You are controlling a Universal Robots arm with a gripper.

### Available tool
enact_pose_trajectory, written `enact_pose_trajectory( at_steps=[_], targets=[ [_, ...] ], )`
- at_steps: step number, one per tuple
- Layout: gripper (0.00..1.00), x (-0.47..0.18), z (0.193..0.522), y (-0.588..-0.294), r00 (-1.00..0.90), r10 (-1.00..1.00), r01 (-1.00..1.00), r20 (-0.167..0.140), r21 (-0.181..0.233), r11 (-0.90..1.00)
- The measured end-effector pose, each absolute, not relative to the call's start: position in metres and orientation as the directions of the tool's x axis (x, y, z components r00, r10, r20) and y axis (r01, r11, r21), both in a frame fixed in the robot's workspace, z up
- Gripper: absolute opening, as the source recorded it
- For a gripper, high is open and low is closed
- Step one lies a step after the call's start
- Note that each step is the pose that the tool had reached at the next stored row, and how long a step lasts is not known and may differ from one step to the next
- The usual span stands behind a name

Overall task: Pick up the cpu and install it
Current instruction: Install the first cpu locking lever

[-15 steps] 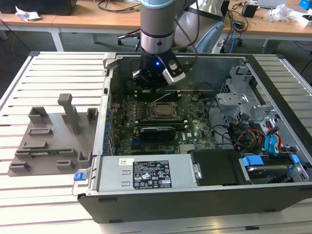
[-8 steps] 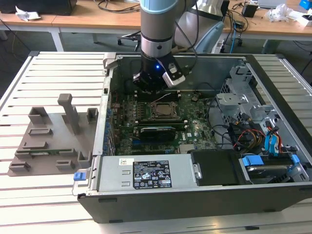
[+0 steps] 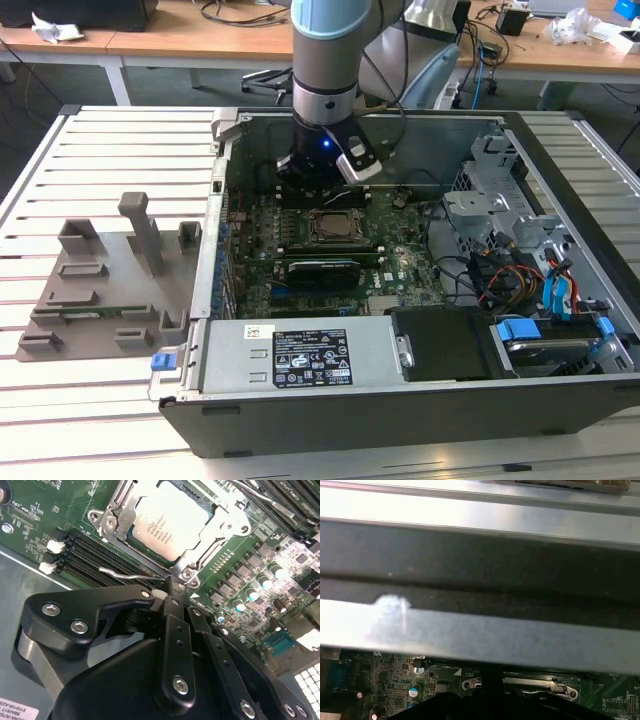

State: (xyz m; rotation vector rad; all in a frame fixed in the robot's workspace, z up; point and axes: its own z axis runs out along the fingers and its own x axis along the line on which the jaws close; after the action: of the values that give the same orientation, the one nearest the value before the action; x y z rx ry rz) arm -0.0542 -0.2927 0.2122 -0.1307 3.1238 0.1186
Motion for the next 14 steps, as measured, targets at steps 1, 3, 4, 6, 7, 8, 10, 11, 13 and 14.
enact_pose_trajectory(
  at_steps=[1, 3, 4, 6, 7, 8, 10, 11, 13, 14],
  targets=[
    [0.11, -0.0542, 0.2121, -0.2911, -0.996, -0.086, -0.087, -0.016, 0.075, 0.993],
    [0.11, -0.0542, 0.2121, -0.2886, -0.995, -0.102, -0.103, -0.016, 0.075, 0.992],
    [0.11, -0.0542, 0.2121, -0.2882, -0.994, -0.108, -0.108, -0.016, 0.075, 0.991],
    [0.11, -0.0539, 0.2121, -0.2881, -0.994, -0.112, -0.113, -0.016, 0.075, 0.991],
    [0.11, -0.0533, 0.2119, -0.2880, -0.994, -0.112, -0.113, -0.016, 0.075, 0.991],
    [0.11, -0.0526, 0.2118, -0.2880, -0.994, -0.112, -0.113, -0.016, 0.075, 0.991],
    [0.11, -0.0507, 0.2114, -0.2882, -0.994, -0.112, -0.113, -0.016, 0.075, 0.991],
    [0.11, -0.0497, 0.2111, -0.2884, -0.994, -0.112, -0.113, -0.016, 0.075, 0.991],
    [0.11, -0.0481, 0.2105, -0.2886, -0.994, -0.112, -0.113, -0.015, 0.075, 0.991],
    [0.11, -0.0472, 0.2101, -0.2888, -0.994, -0.112, -0.113, -0.015, 0.075, 0.991]
  ],
)
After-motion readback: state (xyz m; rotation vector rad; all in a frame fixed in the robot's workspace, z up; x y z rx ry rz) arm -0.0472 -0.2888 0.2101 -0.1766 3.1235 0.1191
